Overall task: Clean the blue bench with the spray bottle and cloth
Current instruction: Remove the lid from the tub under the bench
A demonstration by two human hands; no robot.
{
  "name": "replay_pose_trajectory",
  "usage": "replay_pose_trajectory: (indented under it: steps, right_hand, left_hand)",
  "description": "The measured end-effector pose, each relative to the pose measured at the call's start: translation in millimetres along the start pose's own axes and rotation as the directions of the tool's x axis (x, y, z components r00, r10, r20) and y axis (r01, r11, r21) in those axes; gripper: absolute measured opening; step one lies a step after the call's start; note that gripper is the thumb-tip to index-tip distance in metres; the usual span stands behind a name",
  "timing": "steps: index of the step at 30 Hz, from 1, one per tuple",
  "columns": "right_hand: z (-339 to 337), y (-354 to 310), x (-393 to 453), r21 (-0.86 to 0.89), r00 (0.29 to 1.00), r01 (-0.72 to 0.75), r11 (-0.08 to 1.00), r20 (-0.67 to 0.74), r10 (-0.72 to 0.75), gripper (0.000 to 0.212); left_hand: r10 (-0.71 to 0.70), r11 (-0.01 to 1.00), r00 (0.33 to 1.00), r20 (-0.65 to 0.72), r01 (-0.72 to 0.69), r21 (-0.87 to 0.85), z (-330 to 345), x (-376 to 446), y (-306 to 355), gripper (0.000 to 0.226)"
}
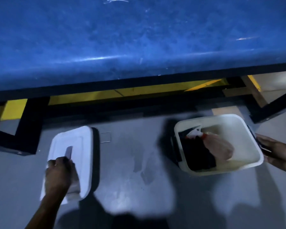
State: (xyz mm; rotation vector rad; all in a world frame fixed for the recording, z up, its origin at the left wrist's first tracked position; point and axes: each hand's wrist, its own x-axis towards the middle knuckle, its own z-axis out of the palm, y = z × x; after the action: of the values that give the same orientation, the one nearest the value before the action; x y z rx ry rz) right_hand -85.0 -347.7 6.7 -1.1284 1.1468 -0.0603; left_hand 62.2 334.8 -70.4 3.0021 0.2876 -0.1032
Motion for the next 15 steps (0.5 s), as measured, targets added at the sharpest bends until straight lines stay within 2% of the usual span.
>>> replay_pose_trajectory:
  steps: [2,4,5,6,7,8,9,10,11,12,13,15]
  right_hand:
    - [0,-7,-5,-0.039,0.999,-0.006,0.999,-0.052,0.003,0.022]
    - [2,-8,-9,-0.174,0.997,0.022,0.984,-0.073,-0.035,0.023]
    - [4,-8,-13,-0.256,0.989,0.087,0.963,-0.096,-0.114,0.025]
    - [5,-10,-14,-0.386,0.952,0.204,0.900,-0.135,-0.274,0.030]
    - [6,-12,-17,-0.565,0.853,0.346,0.749,-0.143,-0.501,0.031]
    - [9,-16,-21,-0.729,0.721,0.442,0.523,-0.058,-0.691,0.025]
    - [15,-20,-28,-0.802,0.602,0.516,0.303,0.088,-0.794,0.019]
    - [23,-23,-31,-0.801,0.532,0.580,0.147,0.235,-0.814,0.018]
    - [32,-25,-33,-0.757,0.507,0.650,0.068,0.365,-0.781,0.019]
    - [44,-27,-33,-0.726,0.524,0.687,0.026,0.470,-0.711,0.024]
    - [53,-24,-28,-0.729,0.576,0.684,-0.013,0.552,-0.603,0.034]
    - [75,-15,-19,-0.775,0.717,0.617,-0.139,0.626,-0.306,0.058]
  left_hand:
    - [0.051,0.996,0.998,0.040,-0.054,0.066,24,-1,-29,0.046]
    - [0.000,0.996,0.990,0.141,-0.012,0.088,40,-9,-40,0.045]
    - [-0.024,0.997,0.989,0.145,0.014,0.070,43,-12,-38,0.044]
    - [-0.046,0.997,0.988,0.144,0.036,0.072,41,-11,-34,0.044]
    - [-0.060,0.997,0.995,0.079,0.056,0.056,39,-8,-26,0.046]
    - [-0.080,0.997,0.996,0.042,0.080,0.004,29,-5,-8,0.050]
    - [-0.071,0.996,0.997,-0.005,0.071,-0.059,15,-4,19,0.051]
    - [-0.001,0.991,0.998,-0.065,-0.008,-0.132,-2,-6,53,0.050]
    - [0.118,0.965,0.984,-0.132,-0.145,-0.220,-20,-12,94,0.047]
    - [0.286,0.902,0.943,-0.167,-0.324,-0.284,-39,-19,137,0.043]
    - [0.453,0.792,0.869,-0.200,-0.495,-0.357,-61,-32,185,0.038]
    - [0.703,0.554,0.685,-0.190,-0.695,-0.457,-79,-57,266,0.027]
